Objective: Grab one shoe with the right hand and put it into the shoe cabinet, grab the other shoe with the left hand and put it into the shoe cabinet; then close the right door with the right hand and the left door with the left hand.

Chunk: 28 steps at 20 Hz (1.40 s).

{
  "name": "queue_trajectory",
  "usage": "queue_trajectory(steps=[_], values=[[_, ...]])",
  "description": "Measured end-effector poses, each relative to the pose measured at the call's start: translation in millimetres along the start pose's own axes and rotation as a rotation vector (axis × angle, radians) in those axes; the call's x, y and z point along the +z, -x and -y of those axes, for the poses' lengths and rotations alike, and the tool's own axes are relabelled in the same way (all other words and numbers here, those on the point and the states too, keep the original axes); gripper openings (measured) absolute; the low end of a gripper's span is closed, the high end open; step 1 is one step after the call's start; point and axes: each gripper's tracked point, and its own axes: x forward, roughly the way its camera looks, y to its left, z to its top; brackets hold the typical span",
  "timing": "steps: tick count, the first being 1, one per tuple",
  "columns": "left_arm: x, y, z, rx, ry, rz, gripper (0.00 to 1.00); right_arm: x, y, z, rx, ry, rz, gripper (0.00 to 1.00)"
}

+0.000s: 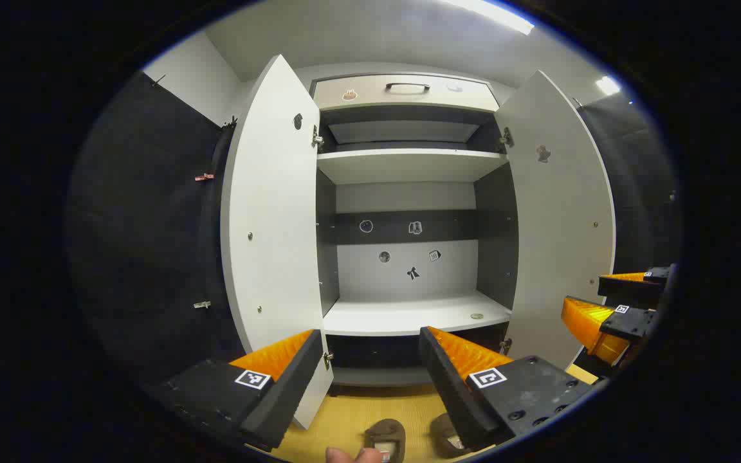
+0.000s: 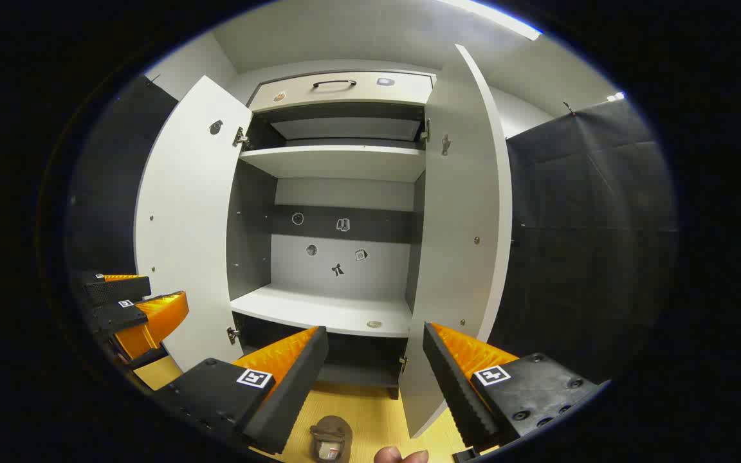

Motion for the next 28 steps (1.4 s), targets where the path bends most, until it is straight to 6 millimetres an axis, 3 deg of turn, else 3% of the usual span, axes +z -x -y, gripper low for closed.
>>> queue_trajectory(steps=[19,24,28], values=[[10,20,-19,0.007,0.003,0.033,0.96,5,13,-18,0.022,-0.035,0.001,0.98],[9,22,-32,0.029,-0.013,0.038,0.96,-31,10,-39,0.087,-0.057,-0.117,0.98],[3,24,-46,0.052,-0.023,0.035,0.96,-84,12,-55,0.114,-0.064,-0.237,0.98]])
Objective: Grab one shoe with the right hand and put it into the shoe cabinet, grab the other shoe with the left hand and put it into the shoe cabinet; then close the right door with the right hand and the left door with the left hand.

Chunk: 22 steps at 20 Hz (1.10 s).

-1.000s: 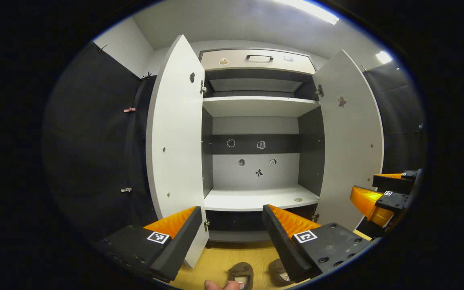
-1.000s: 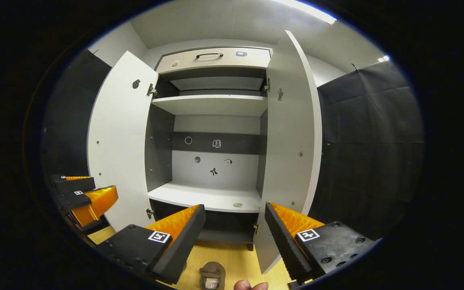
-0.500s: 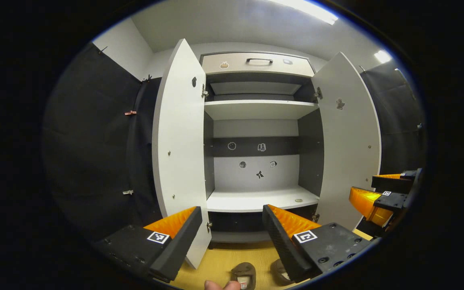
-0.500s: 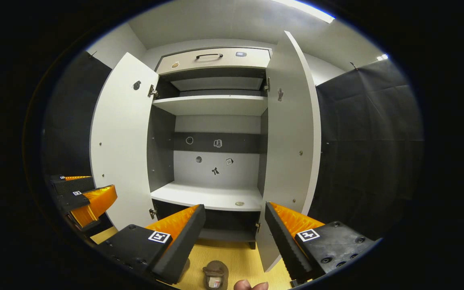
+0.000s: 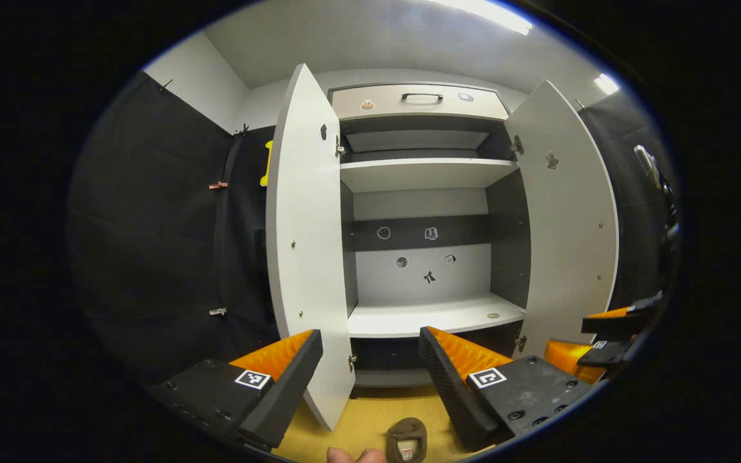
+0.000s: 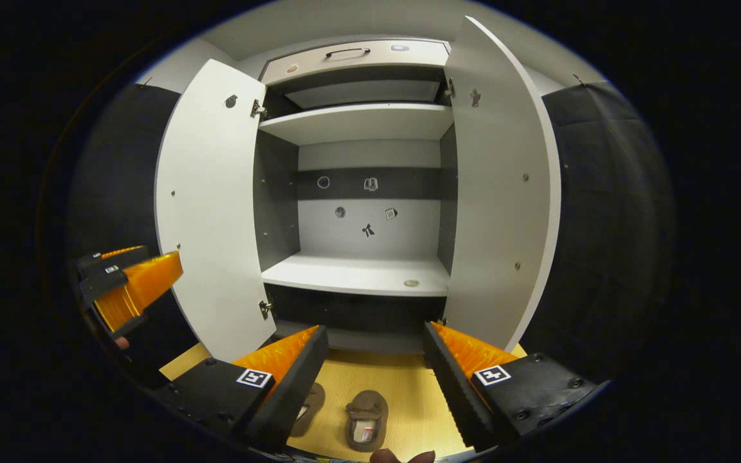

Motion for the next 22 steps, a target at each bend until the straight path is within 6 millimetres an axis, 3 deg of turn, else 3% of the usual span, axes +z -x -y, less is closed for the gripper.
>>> queue_trajectory(steps=[11,18,22], values=[[-29,0,-31,0.046,-0.019,-0.04,0.96,-196,-22,-27,0.052,-0.054,-0.446,1.0],[-48,-10,-41,0.049,-0.012,-0.084,0.96,-289,-54,-41,0.054,-0.121,-0.633,0.99],[-58,-17,-46,0.05,-0.003,-0.106,0.96,-328,-81,-39,0.023,-0.152,-0.672,0.89]])
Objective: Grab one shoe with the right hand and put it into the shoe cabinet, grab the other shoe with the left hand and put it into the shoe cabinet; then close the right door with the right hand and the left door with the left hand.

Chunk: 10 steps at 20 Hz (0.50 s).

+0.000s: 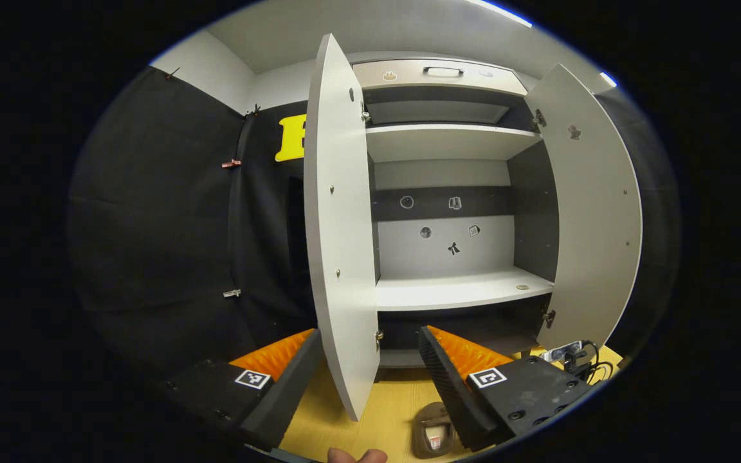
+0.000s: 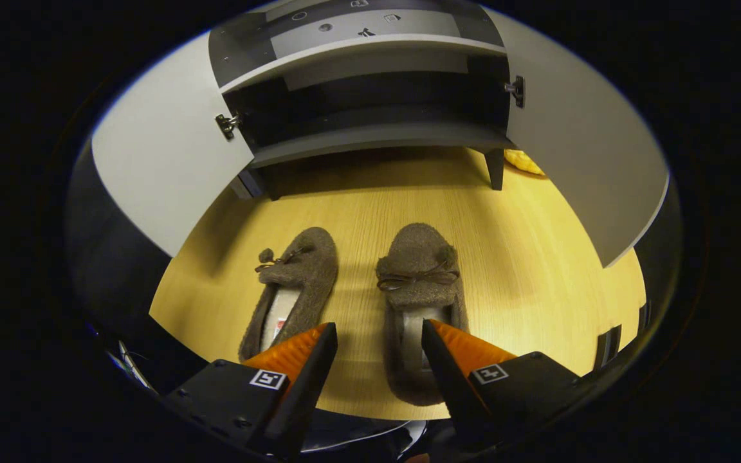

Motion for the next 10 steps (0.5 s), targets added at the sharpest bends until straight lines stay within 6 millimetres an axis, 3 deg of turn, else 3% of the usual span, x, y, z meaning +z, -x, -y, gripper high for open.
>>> queue_trajectory(steps=[2,4,5,6,7,10], values=[[-5,-4,-3,0.002,-0.005,-0.012,0.96,-2,-18,5,-0.012,0.01,0.0,0.84],[-11,-7,-7,0.011,-0.01,-0.027,0.96,-2,-39,10,-0.036,0.002,0.016,0.72],[-15,-8,-9,0.015,-0.009,-0.035,0.96,-1,-48,12,-0.051,-0.009,0.027,0.56],[-17,-9,-11,0.019,-0.004,-0.042,0.96,6,-55,12,-0.057,-0.028,0.052,0.6],[-18,-9,-12,0.021,-0.001,-0.044,0.96,12,-60,13,-0.067,-0.033,0.079,0.55],[-21,-12,-15,0.026,-0.006,-0.049,0.96,22,-75,15,-0.092,-0.012,0.119,0.53]])
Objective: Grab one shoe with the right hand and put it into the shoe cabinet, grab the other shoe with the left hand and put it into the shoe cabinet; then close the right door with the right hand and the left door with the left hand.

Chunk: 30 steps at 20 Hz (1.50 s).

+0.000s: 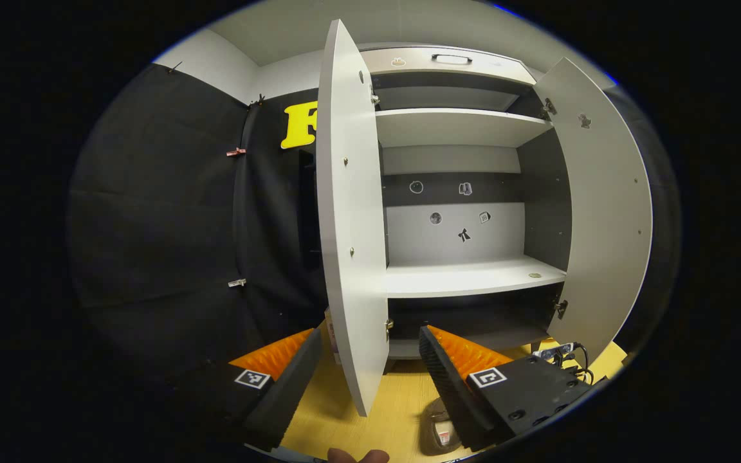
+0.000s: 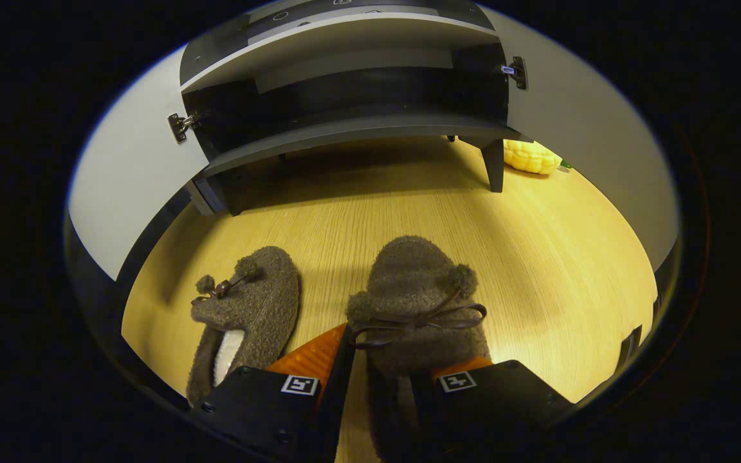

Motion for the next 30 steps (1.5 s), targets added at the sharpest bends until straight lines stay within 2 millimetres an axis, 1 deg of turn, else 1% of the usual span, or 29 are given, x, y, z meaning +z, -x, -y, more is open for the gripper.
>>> queue_trajectory(steps=[1,2,3,4,5,6,8,10,12,15,18,20,22,24,26,28,30], values=[[-2,0,-1,0.001,-0.004,-0.004,0.96,4,2,4,-0.019,0.01,0.023,0.44],[-3,-1,-2,-0.002,-0.008,-0.007,0.96,-1,-1,2,-0.012,0.012,0.014,0.28],[-4,-2,-2,-0.004,-0.009,-0.008,0.96,3,-2,2,-0.014,0.003,0.019,0.11],[-4,-2,-2,-0.007,-0.01,-0.009,0.96,5,-2,0,-0.008,0.0,0.021,0.14],[-5,-2,-1,-0.01,-0.011,-0.009,0.96,6,4,0,-0.003,-0.011,0.021,0.07],[-5,-2,-1,-0.012,-0.012,-0.007,0.96,8,8,0,0.003,-0.025,0.021,0.08],[-3,-2,1,-0.021,-0.005,-0.002,0.96,19,21,4,0.003,-0.036,0.037,0.08],[-4,-1,6,-0.035,0.007,-0.002,0.96,35,39,2,0.024,-0.046,0.058,0.08],[-4,-2,11,-0.049,0.018,-0.004,0.96,58,61,1,0.045,-0.046,0.091,0.08],[0,-1,21,-0.074,0.049,0.011,0.96,94,95,-3,0.066,-0.047,0.133,0.07],[6,0,27,-0.09,0.056,0.025,0.96,135,128,-7,0.081,-0.046,0.176,0.08],[9,1,31,-0.101,0.057,0.035,0.96,170,150,-16,0.123,-0.066,0.211,0.07],[12,2,36,-0.113,0.062,0.042,0.96,206,166,-22,0.152,-0.056,0.254,0.07],[15,3,41,-0.123,0.063,0.047,0.96,246,177,-28,0.164,-0.018,0.303,0.08],[17,4,46,-0.136,0.064,0.054,0.96,291,187,-33,0.163,0.016,0.366,0.08],[20,4,50,-0.142,0.064,0.06,0.96,334,192,-37,0.159,0.043,0.412,0.07],[21,4,53,-0.148,0.063,0.063,0.96,376,195,-41,0.164,0.035,0.461,0.08]])
